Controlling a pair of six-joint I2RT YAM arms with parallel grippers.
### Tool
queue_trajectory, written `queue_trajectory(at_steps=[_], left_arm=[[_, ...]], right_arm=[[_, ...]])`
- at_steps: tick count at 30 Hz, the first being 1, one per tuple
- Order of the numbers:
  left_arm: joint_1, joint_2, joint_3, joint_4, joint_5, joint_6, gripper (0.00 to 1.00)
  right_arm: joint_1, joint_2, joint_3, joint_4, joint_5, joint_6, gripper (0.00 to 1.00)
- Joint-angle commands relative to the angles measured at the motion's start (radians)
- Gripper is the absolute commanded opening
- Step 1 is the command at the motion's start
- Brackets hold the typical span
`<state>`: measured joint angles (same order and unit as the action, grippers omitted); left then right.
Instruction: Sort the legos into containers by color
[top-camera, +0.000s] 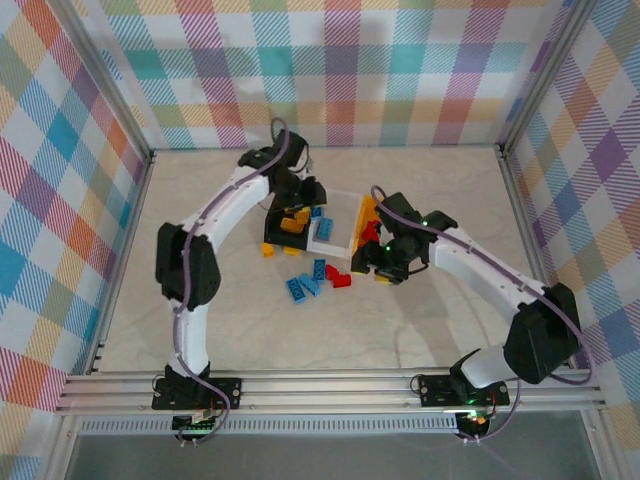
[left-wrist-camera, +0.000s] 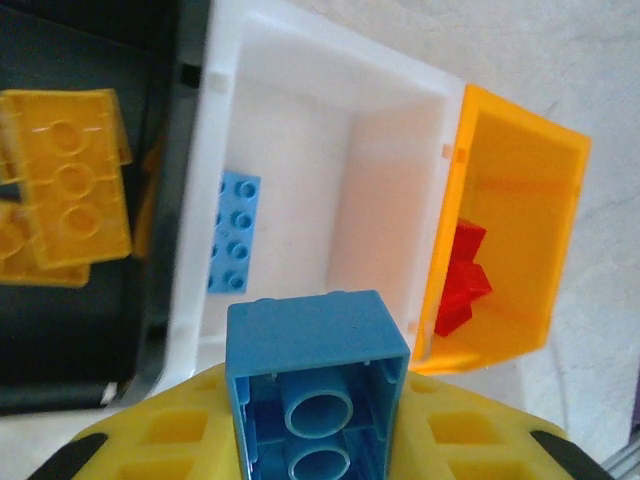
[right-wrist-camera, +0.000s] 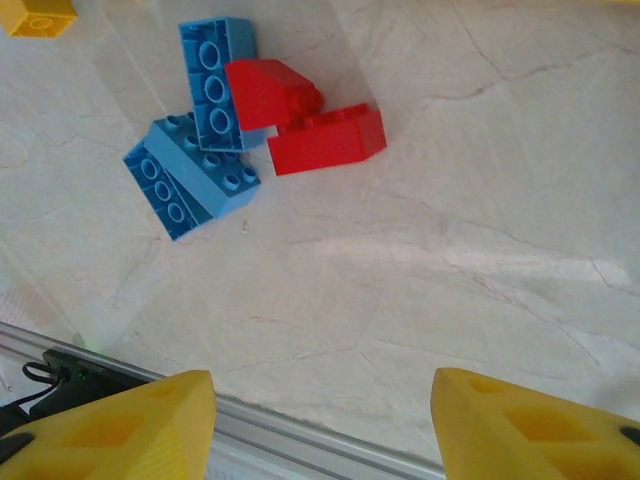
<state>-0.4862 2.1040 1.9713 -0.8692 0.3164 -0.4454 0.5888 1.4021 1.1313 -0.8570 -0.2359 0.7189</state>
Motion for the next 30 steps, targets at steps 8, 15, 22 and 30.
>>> queue_trajectory(at_steps=[8,15,22,30], left_arm=[[-0.066,0.238,0.253,-0.112,0.009,0.022,0.35],[-0.077,0.243,0.276,-0.125,0.006,0.008,0.55],[-0.077,0.121,0.23,-0.149,-0.008,0.007,0.68],[-0.056,-0.211,-0.112,-0.115,-0.062,0.027,0.75]], right_arm=[[-0.003,-0.055,-0.06,-0.016,0.007,0.021,0.61],[-0.001,-0.022,-0.074,-0.005,-0.015,-0.005,0.65],[0.002,0.118,-0.007,0.018,0.025,-0.109,0.7],[0.063,0.354,0.172,-0.006,0.094,-0.25,0.7]])
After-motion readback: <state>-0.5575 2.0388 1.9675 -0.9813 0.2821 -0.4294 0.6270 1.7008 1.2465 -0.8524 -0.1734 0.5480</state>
